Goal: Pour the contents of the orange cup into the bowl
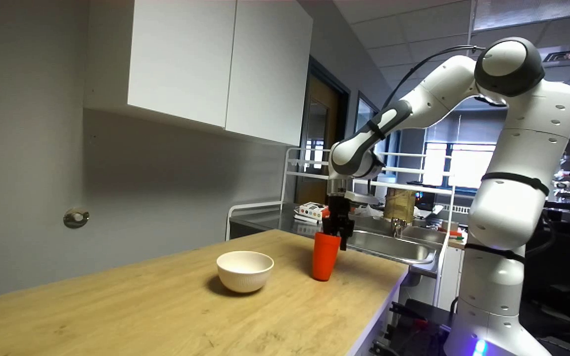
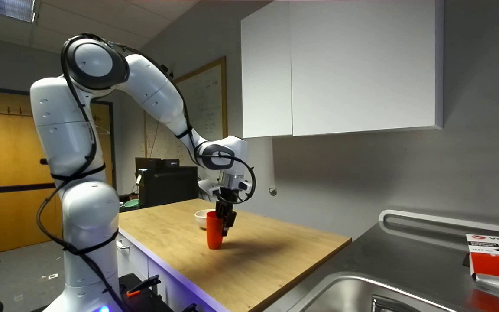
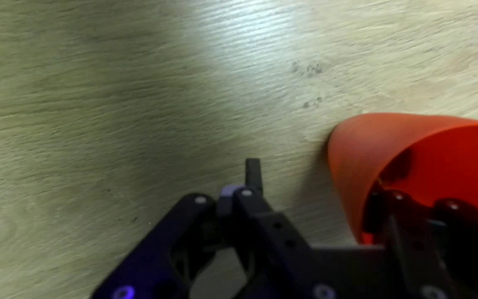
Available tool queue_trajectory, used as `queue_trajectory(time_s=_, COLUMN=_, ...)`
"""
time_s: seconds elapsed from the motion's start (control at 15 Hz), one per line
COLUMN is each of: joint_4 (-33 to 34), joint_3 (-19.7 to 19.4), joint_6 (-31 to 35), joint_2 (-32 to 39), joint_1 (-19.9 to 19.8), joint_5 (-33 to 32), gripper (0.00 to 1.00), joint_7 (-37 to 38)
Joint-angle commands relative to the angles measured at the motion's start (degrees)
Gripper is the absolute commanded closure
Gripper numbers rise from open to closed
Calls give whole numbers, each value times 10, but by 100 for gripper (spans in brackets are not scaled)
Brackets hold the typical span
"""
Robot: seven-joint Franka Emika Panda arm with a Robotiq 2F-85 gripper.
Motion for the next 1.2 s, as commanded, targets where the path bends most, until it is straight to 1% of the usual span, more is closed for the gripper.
queue_trajectory(time_s=0.0, joint_4=13, joint_3=2, joint_6=-5, joint_2=3, joint_1=-1, joint_5=3, gripper=75, joint_7=3)
queue_trajectory(time_s=0.07, joint_4=13, joint_3=4, joint_6=-6, joint_2=2, joint_1=0, joint_5=2, gripper=82, joint_7=5)
queue_trajectory(time_s=0.13, joint_4=12, joint_3=6, joint_6=-6, joint_2=-1, joint_1=1, joint_5=1, gripper=91, joint_7=7)
queue_trajectory(time_s=0.2, joint_4=12, joint_3=7, joint_6=-7, joint_2=-4, joint_1=3, joint_5=1, gripper=97, joint_7=8)
queue_trajectory(time_s=0.27, joint_4=10, joint_3=10, joint_6=-7, joint_2=-7, joint_1=4, joint_5=0, gripper=100, joint_7=10)
queue_trajectory(time_s=0.4, joint_4=6, joint_3=21, joint_6=-4, joint_2=-20, joint_1=7, joint_5=-15, gripper=100, joint_7=25)
queue_trajectory(time_s=0.47, joint_4=3, joint_3=30, joint_6=-2, joint_2=-28, joint_1=8, joint_5=-27, gripper=98, joint_7=41)
queue_trajectory(time_s=0.73, joint_4=1, joint_3=74, joint_6=3, joint_2=-57, joint_1=5, joint_5=-102, gripper=99, joint_7=161)
queue_trajectory(time_s=0.87, joint_4=12, joint_3=99, joint_6=-8, joint_2=-62, joint_1=5, joint_5=-139, gripper=98, joint_7=227)
queue_trajectory(time_s=0.93, joint_4=18, joint_3=109, joint_6=-18, joint_2=-64, joint_1=7, joint_5=-152, gripper=98, joint_7=248)
queue_trajectory(time_s=1.0, joint_4=26, joint_3=119, joint_6=-32, joint_2=-64, joint_1=10, joint_5=-158, gripper=98, joint_7=263)
queue_trajectory(time_s=1.13, joint_4=47, joint_3=135, joint_6=-65, joint_2=-64, joint_1=24, joint_5=-147, gripper=98, joint_7=275)
